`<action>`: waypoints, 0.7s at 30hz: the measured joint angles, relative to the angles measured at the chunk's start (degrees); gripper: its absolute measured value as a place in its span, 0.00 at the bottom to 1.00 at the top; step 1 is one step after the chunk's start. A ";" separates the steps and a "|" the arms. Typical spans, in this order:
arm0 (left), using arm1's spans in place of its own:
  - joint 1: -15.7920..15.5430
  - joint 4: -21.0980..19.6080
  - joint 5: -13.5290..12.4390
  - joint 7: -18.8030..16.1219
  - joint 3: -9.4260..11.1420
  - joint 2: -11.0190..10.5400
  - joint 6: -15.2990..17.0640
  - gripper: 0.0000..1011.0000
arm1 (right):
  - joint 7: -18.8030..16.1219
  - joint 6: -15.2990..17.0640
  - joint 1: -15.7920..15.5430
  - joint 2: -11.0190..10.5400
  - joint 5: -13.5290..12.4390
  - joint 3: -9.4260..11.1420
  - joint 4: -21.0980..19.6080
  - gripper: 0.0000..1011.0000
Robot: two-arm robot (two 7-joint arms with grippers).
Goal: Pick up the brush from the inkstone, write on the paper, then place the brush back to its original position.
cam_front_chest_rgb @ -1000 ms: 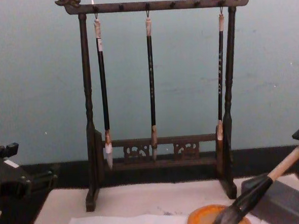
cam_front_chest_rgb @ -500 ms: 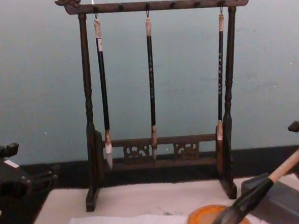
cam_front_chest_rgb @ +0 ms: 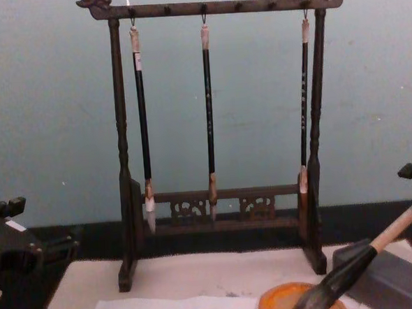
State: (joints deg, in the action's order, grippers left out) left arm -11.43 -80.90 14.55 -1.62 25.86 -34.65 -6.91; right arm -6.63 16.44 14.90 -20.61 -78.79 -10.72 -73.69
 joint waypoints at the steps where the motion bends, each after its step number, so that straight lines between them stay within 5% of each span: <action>1: 0.00 0.00 0.00 0.00 0.00 0.00 0.00 1.00 | 0.63 0.05 -0.39 -0.28 -0.10 -0.06 -0.79 0.99; 5: 0.00 0.00 0.00 0.00 0.00 0.00 0.00 1.00 | 4.12 -0.32 -2.59 -2.13 0.47 -0.62 -5.50 0.99; 12: 0.00 0.00 0.00 0.00 0.00 0.00 0.00 1.00 | 9.24 -5.91 -6.50 -7.21 9.68 -3.50 -14.49 0.99; 17: 0.00 0.00 0.00 0.00 0.00 0.00 0.00 1.00 | 14.24 -15.51 -9.26 -12.11 30.15 -7.32 -21.47 0.99; 18: 0.00 0.00 0.00 0.00 0.00 0.00 0.00 1.00 | 14.24 -15.51 -9.26 -12.11 30.15 -7.32 -21.47 0.99; 21: 0.00 0.00 0.00 0.00 0.00 0.00 0.00 1.00 | 17.20 -18.61 -10.50 -13.78 39.09 -8.58 -24.09 0.99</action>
State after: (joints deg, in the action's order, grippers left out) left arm -11.43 -80.90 14.55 -1.62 25.86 -34.65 -6.91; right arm 10.57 -2.17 4.40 -34.39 -39.70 -19.30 -97.78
